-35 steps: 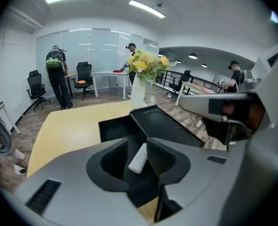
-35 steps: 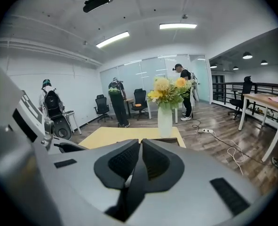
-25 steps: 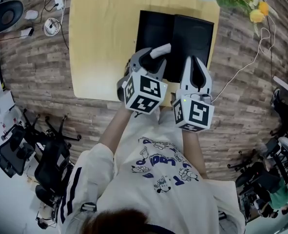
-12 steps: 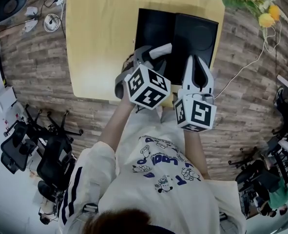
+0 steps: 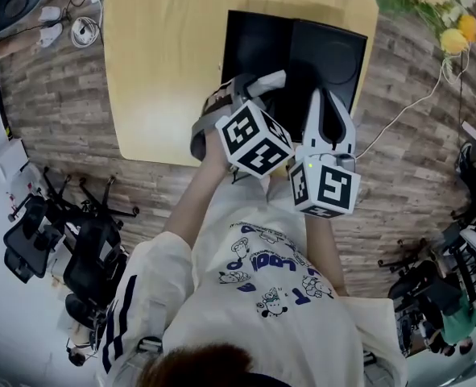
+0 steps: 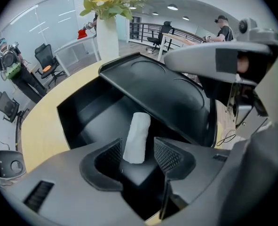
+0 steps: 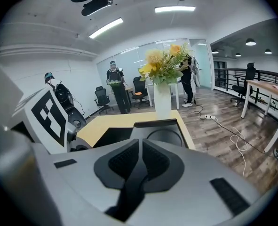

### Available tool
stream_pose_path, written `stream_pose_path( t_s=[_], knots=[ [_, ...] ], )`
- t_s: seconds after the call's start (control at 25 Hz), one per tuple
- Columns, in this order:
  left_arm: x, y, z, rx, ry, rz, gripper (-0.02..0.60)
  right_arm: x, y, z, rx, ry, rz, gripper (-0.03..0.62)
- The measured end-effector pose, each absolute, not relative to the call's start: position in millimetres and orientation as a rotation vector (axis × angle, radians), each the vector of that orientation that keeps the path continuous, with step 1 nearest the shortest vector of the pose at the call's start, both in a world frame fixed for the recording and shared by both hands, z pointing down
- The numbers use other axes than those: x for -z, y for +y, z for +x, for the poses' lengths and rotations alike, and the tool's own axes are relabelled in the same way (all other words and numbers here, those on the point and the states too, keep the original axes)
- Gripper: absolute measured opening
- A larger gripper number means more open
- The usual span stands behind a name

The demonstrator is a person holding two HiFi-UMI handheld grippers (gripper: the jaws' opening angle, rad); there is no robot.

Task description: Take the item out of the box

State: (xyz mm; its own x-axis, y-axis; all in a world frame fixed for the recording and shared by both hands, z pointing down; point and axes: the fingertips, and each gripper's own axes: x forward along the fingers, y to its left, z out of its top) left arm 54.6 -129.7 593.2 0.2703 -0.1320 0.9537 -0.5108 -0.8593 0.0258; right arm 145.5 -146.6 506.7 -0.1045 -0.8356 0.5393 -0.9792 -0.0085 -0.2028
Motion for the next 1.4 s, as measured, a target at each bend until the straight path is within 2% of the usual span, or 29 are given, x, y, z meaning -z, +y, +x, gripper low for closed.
stream_pose_path(
  t_s=[0.36,0.52,0.8,1.4],
  knots=[
    [-606,-127,55,-1.63,-0.561,2.145,0.214,-513,-146,149,-0.818,-1.988,1.91,0.043],
    [-609,-128,54,-1.614,-0.574,2.129,0.146,-516,-145,149,-0.822,-1.981,1.908,0.043],
    [-609,-128,53,-1.598,-0.583,2.122,0.14,-514,-144,147,-0.808,-1.978,1.912,0.043],
    [-562,-136,48,-1.364,-0.718,2.171,0.135,-477,-152,137,-0.718,-2.038,1.944,0.043]
  ],
)
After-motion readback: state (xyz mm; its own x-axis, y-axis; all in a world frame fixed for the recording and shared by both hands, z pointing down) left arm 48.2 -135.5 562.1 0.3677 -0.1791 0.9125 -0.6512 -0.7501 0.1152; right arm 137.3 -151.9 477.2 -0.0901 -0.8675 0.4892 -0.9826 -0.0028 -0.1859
